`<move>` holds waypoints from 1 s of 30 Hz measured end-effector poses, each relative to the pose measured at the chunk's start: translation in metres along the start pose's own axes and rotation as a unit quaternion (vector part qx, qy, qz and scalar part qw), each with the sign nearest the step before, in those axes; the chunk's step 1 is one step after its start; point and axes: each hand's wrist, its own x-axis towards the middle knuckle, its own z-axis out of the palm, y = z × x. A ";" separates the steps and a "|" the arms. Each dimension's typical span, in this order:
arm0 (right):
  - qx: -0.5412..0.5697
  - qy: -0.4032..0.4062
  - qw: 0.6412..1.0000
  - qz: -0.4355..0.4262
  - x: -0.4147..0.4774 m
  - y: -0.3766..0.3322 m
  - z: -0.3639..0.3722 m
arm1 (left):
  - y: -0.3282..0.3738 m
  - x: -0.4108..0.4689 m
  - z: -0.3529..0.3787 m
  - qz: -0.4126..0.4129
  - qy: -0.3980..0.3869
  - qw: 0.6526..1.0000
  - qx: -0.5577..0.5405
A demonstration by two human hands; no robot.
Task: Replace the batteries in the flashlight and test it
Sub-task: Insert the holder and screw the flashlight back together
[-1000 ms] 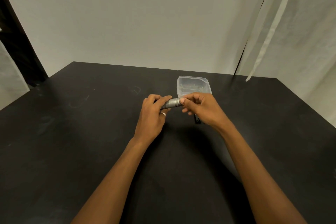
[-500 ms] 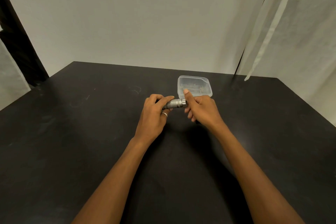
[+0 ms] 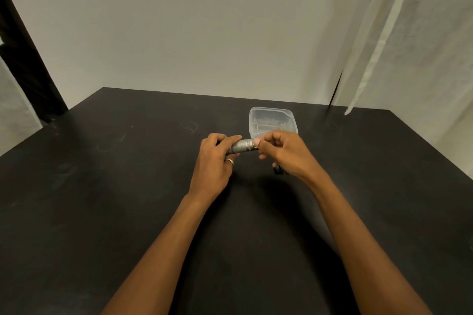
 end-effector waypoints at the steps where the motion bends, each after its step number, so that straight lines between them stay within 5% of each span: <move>1: -0.013 0.011 1.000 0.009 -0.001 -0.001 0.002 | 0.000 0.000 0.000 0.003 0.000 1.000 0.001; 7: -0.048 0.048 0.997 0.041 -0.004 -0.008 0.007 | 0.000 0.001 0.000 0.003 -0.003 1.000 0.002; 13: 0.035 -0.035 0.999 -0.002 0.001 0.000 -0.008 | 0.000 0.001 -0.001 -0.012 0.002 1.000 -0.001; 22: -0.063 0.038 0.997 0.028 -0.004 -0.002 0.007 | 0.000 0.000 0.001 0.000 -0.004 1.000 0.008; 30: -0.035 -0.007 0.999 -0.009 -0.001 0.003 0.004 | -0.001 0.000 0.000 -0.013 -0.012 1.000 0.009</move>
